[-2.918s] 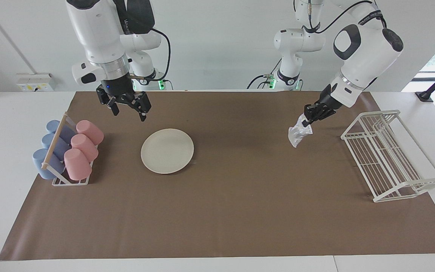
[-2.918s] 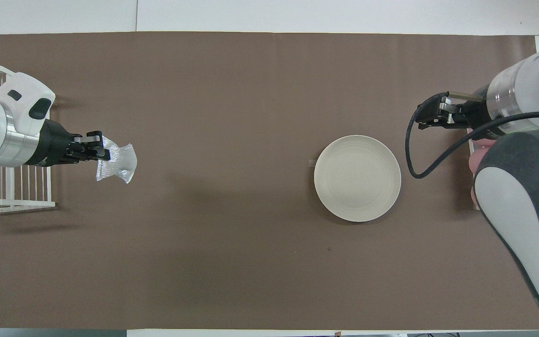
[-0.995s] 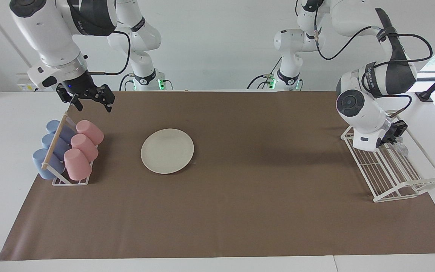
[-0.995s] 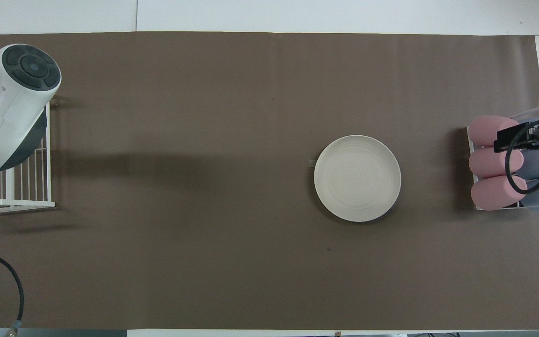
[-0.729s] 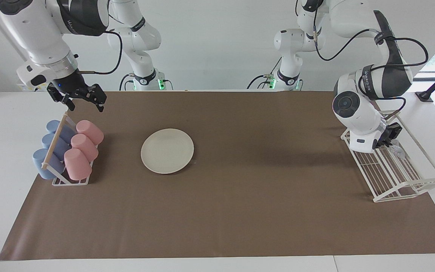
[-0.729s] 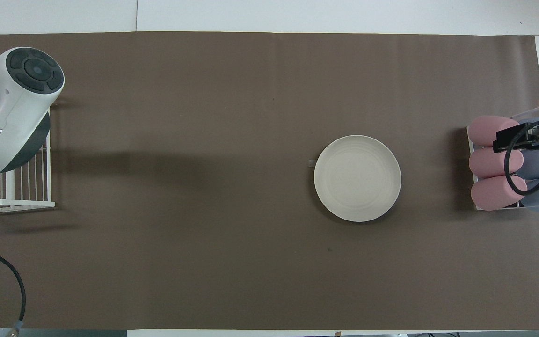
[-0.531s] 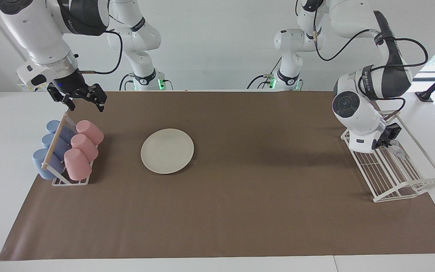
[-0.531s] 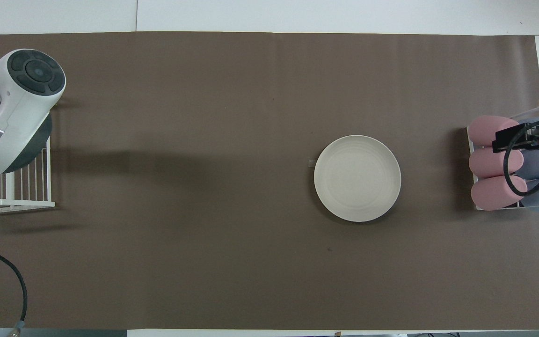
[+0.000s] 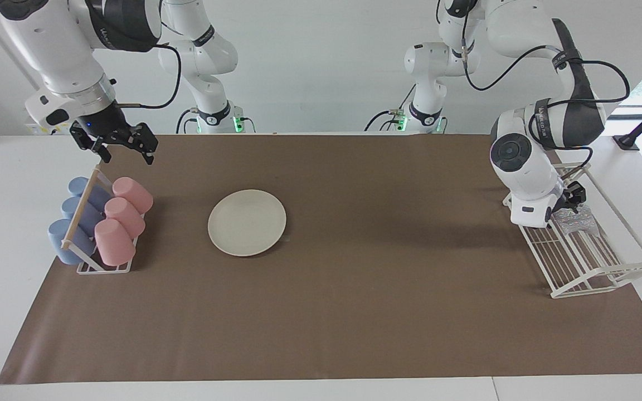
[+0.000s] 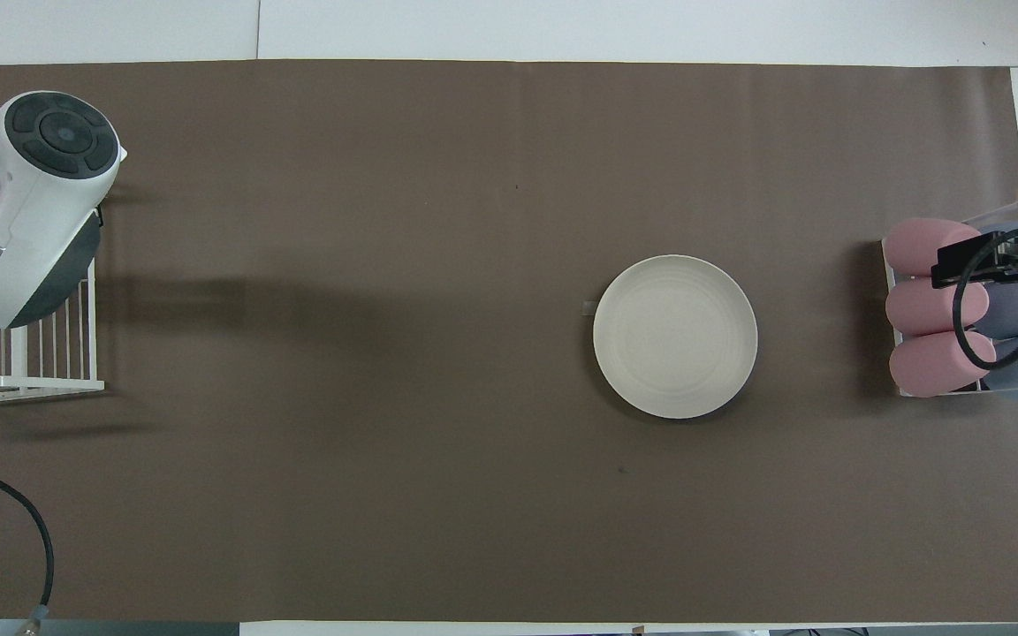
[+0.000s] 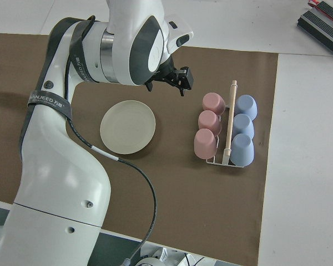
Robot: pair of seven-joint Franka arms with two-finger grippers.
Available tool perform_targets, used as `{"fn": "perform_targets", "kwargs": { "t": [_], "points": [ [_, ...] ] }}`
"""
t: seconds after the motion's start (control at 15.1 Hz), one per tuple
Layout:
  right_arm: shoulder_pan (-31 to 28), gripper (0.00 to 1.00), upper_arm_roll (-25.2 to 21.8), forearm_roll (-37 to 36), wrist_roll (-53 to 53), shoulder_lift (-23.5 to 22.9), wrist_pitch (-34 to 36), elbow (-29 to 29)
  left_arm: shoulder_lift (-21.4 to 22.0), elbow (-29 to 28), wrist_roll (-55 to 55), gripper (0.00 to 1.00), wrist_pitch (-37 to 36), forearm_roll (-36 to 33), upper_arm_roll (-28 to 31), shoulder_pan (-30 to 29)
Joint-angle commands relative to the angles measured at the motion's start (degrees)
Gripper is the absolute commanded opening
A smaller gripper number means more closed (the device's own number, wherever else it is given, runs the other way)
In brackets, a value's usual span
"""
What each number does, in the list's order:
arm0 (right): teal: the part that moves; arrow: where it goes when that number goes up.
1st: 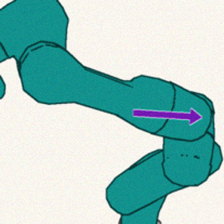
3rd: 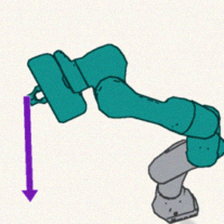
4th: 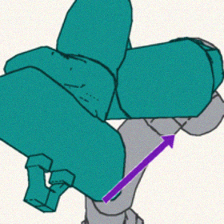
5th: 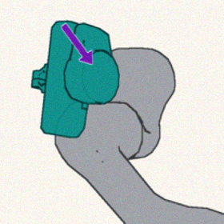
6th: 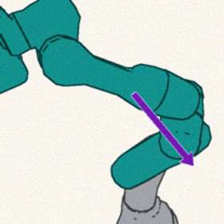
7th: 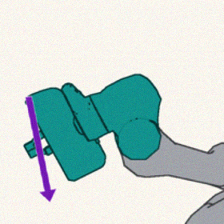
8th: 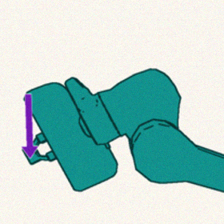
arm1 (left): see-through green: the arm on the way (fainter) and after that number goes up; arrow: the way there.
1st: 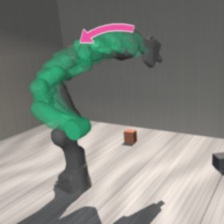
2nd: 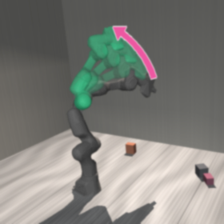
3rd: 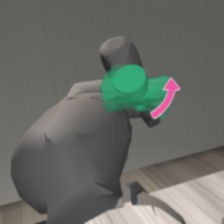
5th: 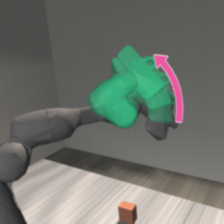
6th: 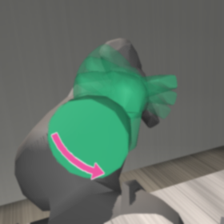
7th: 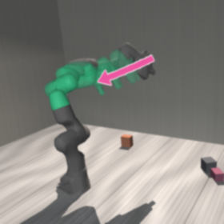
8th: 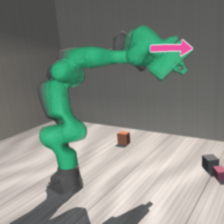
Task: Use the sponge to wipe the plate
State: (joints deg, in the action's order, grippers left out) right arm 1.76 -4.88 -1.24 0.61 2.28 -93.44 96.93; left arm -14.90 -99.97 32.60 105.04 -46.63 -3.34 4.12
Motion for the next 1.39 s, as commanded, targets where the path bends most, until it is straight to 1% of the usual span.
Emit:
{"fn": "perform_targets", "kwargs": {
  "t": [0.0,0.07,0.27,0.33,0.46,0.6,0.66,0.8,0.93,1.06,1.26,1.33],
  "points": [
    [-0.71,1.0,0.49,0.18,-1.14,1.41,-0.96,1.68,1.37,-0.85,0.62,1.0,1.04,1.71,-0.17,-0.08],
    [-0.7,1.0,0.49,0.18,-1.14,1.41,-0.87,1.68,1.37,-0.32,0.62,1.0,1.04,4.24,-0.17,-0.16],
    [-0.44,1.0,0.49,0.18,-1.05,1.41,-0.96,1.68,1.89,4.24,0.1,1.0,0.34,15.04,0.0,-0.34],
    [-0.35,1.0,0.57,0.18,-0.97,1.41,-0.96,1.68,2.24,4.52,0.1,1.0,0.25,17.69,0.0,-0.34],
    [-0.26,1.0,0.57,0.18,-0.97,1.41,-0.96,1.68,4.61,4.61,-0.17,1.0,0.34,23.13,0.26,-0.43],
    [-0.26,1.0,0.66,0.18,-0.97,1.41,-0.96,1.68,8.2,5.05,-0.43,1.0,-0.27,31.82,0.44,-2.08],
    [-0.26,1.0,0.58,0.18,-0.97,1.41,-1.04,1.68,10.14,5.13,-1.91,1.0,-2.1,34.91,0.44,-2.79],
    [-0.26,1.0,0.57,0.18,-0.88,1.41,-1.04,1.68,13.48,5.14,-7.35,1.0,-6.93,36.87,0.44,-2.8],
    [-0.35,1.0,0.57,0.18,-0.88,1.41,-1.04,1.68,15.16,5.31,-10.61,1.0,-10.46,38.71,0.44,-2.8],
    [-0.26,1.0,0.57,0.18,-0.88,1.41,-1.13,1.68,17.18,5.31,-13.6,1.0,-12.92,42.66,0.62,-2.89],
    [-0.26,1.0,0.57,0.18,-0.88,1.41,-1.13,1.51,20.08,5.31,-18.52,1.0,-18.19,44.43,0.7,-2.89],
    [-0.26,1.0,0.57,0.18,-0.88,1.32,-1.13,1.51,20.61,5.22,-19.67,1.0,-19.6,46.0,0.79,-3.06]
  ]
}}
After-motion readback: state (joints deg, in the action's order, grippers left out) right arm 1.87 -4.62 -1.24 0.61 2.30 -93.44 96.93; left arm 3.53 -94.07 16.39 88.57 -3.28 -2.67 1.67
